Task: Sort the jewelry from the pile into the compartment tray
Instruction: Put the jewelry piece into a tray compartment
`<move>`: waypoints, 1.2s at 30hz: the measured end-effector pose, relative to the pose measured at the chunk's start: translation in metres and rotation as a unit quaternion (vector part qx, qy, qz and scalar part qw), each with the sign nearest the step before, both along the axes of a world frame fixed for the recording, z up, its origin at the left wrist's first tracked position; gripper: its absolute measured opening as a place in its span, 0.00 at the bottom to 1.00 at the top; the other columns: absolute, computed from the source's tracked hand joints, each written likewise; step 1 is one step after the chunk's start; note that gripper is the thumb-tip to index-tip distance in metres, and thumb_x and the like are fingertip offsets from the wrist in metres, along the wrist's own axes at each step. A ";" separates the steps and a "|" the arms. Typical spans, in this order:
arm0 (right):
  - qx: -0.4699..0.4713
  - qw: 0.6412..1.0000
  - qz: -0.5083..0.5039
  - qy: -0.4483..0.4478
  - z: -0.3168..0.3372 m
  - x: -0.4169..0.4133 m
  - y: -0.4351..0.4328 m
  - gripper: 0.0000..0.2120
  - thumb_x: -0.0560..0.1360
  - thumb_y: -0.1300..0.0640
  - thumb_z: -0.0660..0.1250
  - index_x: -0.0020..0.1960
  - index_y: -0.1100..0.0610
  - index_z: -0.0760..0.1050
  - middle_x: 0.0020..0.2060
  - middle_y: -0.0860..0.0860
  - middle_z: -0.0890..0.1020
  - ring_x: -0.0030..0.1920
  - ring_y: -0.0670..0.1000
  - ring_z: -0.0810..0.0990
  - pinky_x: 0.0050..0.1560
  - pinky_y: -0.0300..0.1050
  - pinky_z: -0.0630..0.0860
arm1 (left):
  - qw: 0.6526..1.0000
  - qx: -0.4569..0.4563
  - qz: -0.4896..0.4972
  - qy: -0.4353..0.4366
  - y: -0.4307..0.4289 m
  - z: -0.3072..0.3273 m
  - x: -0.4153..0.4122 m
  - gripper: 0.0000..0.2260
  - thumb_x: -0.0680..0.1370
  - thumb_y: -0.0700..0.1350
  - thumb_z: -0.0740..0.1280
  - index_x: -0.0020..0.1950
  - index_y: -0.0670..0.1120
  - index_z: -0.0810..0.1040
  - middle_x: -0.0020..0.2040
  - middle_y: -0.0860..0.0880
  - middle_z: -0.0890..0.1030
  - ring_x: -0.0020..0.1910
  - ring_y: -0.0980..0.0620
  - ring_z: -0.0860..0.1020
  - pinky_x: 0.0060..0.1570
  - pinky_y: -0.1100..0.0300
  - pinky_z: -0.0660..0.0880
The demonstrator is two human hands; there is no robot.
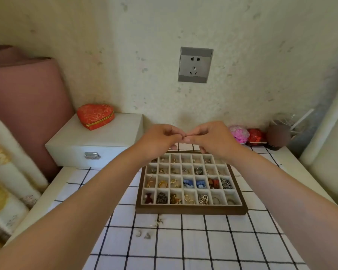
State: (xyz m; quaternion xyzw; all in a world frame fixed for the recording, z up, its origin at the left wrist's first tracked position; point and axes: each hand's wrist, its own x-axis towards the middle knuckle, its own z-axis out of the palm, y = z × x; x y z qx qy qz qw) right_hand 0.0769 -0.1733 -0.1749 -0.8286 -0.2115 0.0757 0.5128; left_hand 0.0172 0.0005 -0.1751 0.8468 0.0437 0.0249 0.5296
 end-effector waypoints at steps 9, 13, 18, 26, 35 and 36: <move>-0.088 0.996 0.021 -0.012 -0.015 0.064 -0.010 0.04 0.70 0.58 0.79 0.39 0.50 0.85 0.29 0.43 0.83 0.26 0.38 0.76 0.32 0.33 0.73 | 0.989 0.126 -0.070 0.014 -0.007 -0.017 0.070 0.03 0.77 0.46 0.70 0.48 0.54 0.82 0.47 0.53 0.83 0.48 0.55 0.80 0.53 0.59 0.75; -0.142 0.988 0.052 -0.019 -0.017 0.079 -0.023 0.03 0.70 0.57 0.78 0.41 0.50 0.86 0.38 0.44 0.87 0.42 0.38 0.83 0.40 0.25 0.73 | 0.980 0.157 -0.116 0.035 -0.010 -0.025 0.084 0.06 0.79 0.45 0.67 0.48 0.55 0.82 0.49 0.57 0.82 0.47 0.58 0.78 0.52 0.60 0.74; -0.200 0.976 0.085 -0.016 -0.022 0.084 -0.038 0.01 0.72 0.56 0.78 0.43 0.51 0.87 0.40 0.45 0.87 0.43 0.40 0.83 0.44 0.30 0.75 | 0.960 0.211 -0.169 0.072 -0.017 -0.034 0.092 0.09 0.80 0.43 0.65 0.49 0.56 0.82 0.48 0.61 0.80 0.42 0.62 0.78 0.46 0.64 0.71; -0.241 0.963 0.121 0.002 -0.027 0.078 -0.063 0.04 0.72 0.55 0.77 0.41 0.47 0.85 0.38 0.42 0.86 0.40 0.39 0.82 0.43 0.31 0.75 | 0.945 0.222 -0.227 0.074 -0.039 -0.040 0.092 0.11 0.80 0.44 0.63 0.54 0.58 0.82 0.51 0.62 0.77 0.54 0.57 0.78 0.53 0.61 0.71; -0.355 0.922 0.127 -0.091 -0.033 0.060 -0.052 0.03 0.73 0.53 0.74 0.43 0.46 0.86 0.39 0.38 0.85 0.41 0.38 0.82 0.48 0.43 0.81 | 0.936 0.255 -0.230 0.069 -0.042 -0.041 0.090 0.13 0.78 0.44 0.66 0.58 0.59 0.78 0.56 0.61 0.78 0.55 0.57 0.75 0.56 0.60 0.71; -0.372 0.914 0.131 -0.099 -0.032 0.059 -0.051 0.04 0.73 0.53 0.73 0.44 0.46 0.87 0.40 0.39 0.85 0.41 0.39 0.82 0.48 0.44 0.81 | 0.937 0.256 -0.228 0.068 -0.042 -0.042 0.089 0.13 0.78 0.44 0.66 0.59 0.59 0.78 0.55 0.62 0.77 0.55 0.58 0.75 0.56 0.60 0.70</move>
